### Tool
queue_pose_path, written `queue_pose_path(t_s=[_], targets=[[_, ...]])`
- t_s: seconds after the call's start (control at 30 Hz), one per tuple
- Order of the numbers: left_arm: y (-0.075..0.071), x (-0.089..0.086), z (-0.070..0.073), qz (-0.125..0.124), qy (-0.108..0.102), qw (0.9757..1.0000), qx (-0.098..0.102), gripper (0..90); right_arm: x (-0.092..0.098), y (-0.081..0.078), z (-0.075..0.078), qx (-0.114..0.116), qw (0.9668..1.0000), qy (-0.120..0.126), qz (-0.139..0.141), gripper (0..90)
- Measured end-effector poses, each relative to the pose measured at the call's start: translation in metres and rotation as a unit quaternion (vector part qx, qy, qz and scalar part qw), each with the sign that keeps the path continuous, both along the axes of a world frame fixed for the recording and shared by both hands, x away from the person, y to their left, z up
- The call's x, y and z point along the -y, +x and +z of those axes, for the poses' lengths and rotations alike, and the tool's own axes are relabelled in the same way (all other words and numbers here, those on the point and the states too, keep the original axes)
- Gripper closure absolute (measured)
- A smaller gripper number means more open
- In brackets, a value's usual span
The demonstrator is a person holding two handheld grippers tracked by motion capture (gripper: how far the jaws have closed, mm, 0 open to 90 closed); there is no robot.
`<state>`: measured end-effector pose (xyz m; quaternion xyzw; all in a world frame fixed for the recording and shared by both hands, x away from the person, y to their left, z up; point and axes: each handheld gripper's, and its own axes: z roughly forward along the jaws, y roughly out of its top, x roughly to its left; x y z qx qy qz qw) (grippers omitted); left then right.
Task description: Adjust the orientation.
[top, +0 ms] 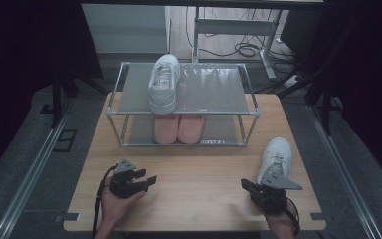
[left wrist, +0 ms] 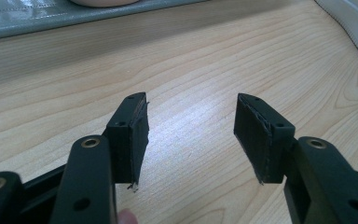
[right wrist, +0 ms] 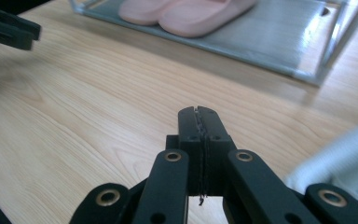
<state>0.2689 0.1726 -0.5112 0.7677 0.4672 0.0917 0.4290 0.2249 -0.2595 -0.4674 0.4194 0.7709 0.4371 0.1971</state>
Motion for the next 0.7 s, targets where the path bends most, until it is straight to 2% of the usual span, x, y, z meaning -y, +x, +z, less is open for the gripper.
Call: queue_pose_path(t_s=[0.23,0.3,0.37,0.5,0.7], targets=[[0.000,0.001,0.000,-0.001,0.000,1.0000,-0.001,45.5,0.009,-0.003,-0.008,0.002,0.9984,-0.043,-0.036,89.9],[0.000,0.001,0.000,-0.001,0.000,1.0000,-0.001,45.5,0.012,-0.003,-0.010,0.001,0.9979,-0.047,-0.045,90.0],[0.000,0.000,-0.001,0.000,0.001,1.0000,-0.002,45.4,0.015,-0.004,-0.010,-0.001,0.9982,-0.041,-0.043,90.0],[0.000,0.000,-0.001,0.000,0.000,1.0000,-0.002,45.5,0.016,-0.005,-0.010,0.002,0.9979,-0.047,-0.043,90.0],[0.001,0.002,-0.002,-0.003,0.000,1.0000,-0.004,45.4,0.025,-0.010,-0.009,0.002,0.9978,-0.043,-0.051,90.0]])
